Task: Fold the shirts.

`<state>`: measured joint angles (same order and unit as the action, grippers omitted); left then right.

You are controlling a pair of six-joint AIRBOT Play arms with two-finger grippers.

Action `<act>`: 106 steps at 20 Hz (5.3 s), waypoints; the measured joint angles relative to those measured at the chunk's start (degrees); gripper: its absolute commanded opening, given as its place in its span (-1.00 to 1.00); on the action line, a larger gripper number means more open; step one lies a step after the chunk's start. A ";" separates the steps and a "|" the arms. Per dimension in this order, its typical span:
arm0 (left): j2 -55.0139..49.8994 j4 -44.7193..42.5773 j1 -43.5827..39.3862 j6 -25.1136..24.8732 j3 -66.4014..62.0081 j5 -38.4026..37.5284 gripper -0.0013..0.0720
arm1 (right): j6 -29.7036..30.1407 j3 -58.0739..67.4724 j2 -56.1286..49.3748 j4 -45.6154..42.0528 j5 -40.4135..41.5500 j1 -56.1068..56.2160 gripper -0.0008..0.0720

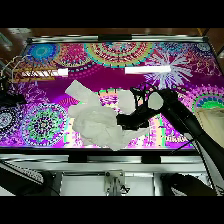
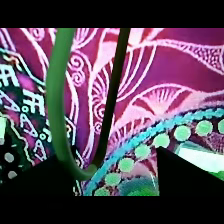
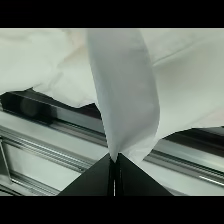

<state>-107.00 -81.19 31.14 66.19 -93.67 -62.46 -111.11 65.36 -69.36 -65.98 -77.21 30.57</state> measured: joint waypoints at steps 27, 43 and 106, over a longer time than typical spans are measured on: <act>7.85 3.26 -0.37 0.48 -6.56 -3.74 -0.80 | 1.57 2.03 0.00 -2.23 -3.32 0.00 -0.76; 33.62 13.77 -34.36 3.67 -2.23 -22.01 -0.81 | 7.04 25.94 -0.04 -37.09 -12.66 -1.99 -0.76; 58.38 2.05 -80.02 22.16 41.24 -7.28 -0.81 | 27.54 26.82 15.08 -10.58 -1.68 -8.92 -0.76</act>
<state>-48.62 -79.13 -48.88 88.36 -52.42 -69.73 -83.57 92.18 -54.28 -76.55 -78.89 21.65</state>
